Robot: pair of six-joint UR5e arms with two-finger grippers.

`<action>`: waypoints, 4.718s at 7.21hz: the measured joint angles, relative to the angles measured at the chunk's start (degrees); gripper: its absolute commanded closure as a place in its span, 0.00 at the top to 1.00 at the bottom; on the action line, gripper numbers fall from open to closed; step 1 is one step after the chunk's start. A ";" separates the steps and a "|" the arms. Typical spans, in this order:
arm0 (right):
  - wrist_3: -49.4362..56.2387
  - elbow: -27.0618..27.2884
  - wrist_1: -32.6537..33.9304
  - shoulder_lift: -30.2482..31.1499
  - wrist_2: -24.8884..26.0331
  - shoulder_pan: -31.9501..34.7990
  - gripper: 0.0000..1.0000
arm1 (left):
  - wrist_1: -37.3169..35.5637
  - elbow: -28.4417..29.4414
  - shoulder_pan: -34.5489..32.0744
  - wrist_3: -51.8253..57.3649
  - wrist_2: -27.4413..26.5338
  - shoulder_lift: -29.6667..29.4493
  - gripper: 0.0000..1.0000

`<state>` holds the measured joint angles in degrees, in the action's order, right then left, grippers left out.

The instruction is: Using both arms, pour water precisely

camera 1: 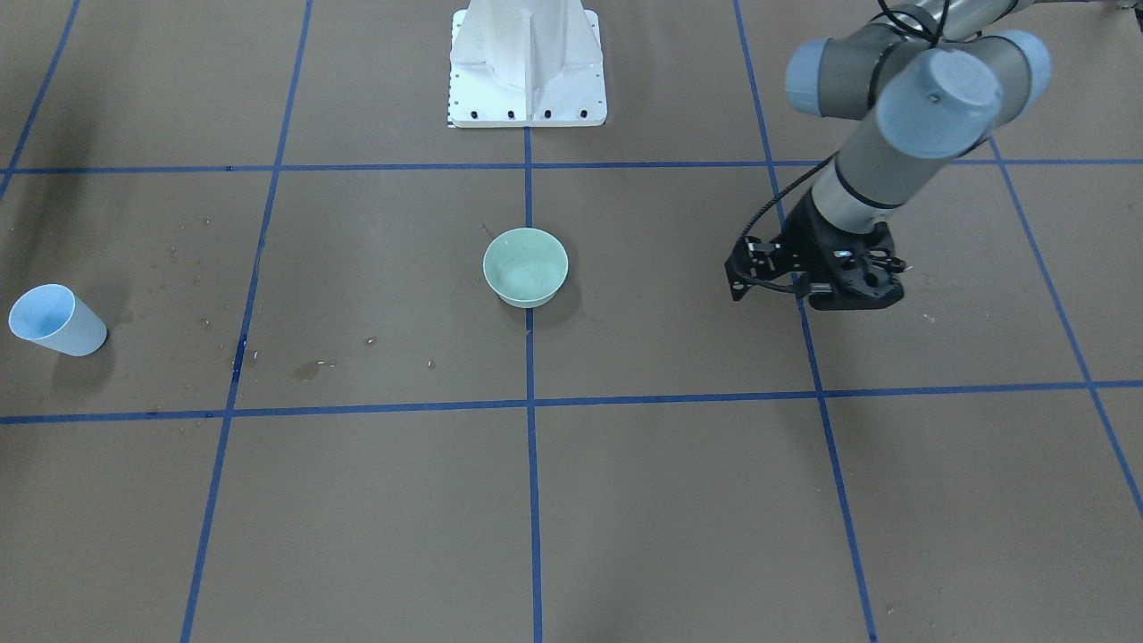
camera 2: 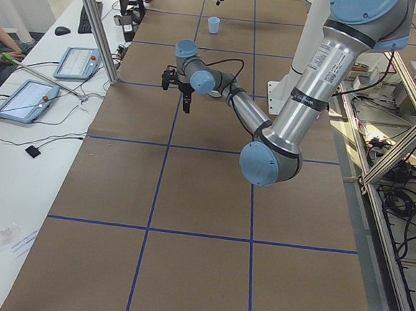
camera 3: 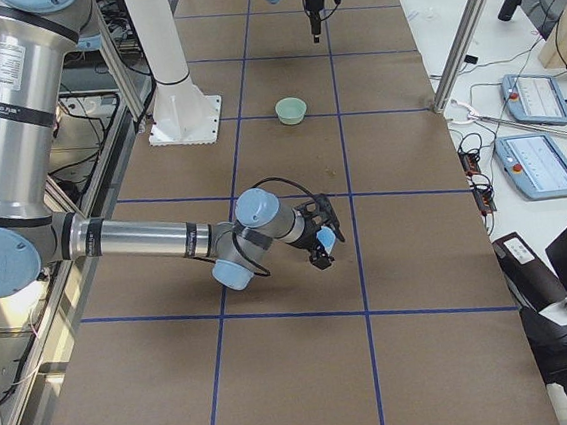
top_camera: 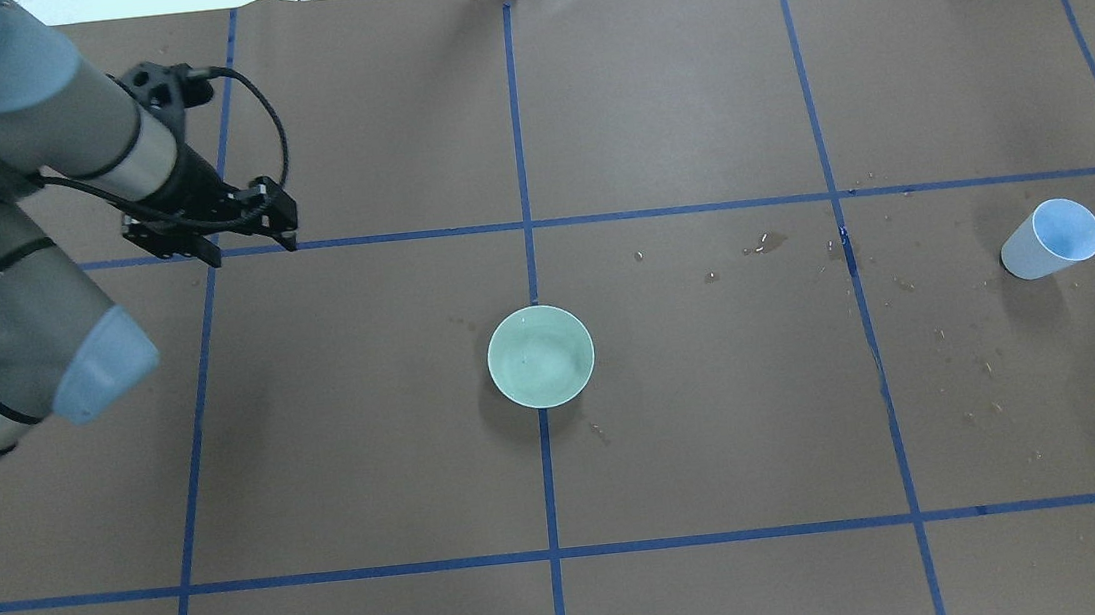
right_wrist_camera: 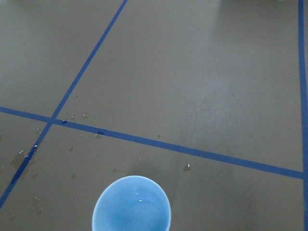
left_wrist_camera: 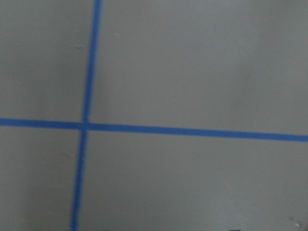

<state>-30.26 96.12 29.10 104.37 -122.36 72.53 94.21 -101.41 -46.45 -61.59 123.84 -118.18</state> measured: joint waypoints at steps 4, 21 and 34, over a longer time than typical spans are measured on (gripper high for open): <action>21.52 5.58 35.97 -9.43 -7.28 8.68 0.99 | 0.06 4.19 14.42 -9.85 -7.36 -9.34 0.83; 25.49 5.07 50.18 -12.38 -11.67 10.69 0.99 | 1.33 10.27 14.51 -11.46 -5.62 -14.49 0.00; 24.83 4.63 50.14 -12.35 -11.67 10.54 0.99 | 10.53 7.37 -15.82 43.53 8.60 27.96 0.15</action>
<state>-5.43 100.76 79.24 92.02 -134.03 83.07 104.73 -94.04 -62.28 -18.05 132.43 -90.22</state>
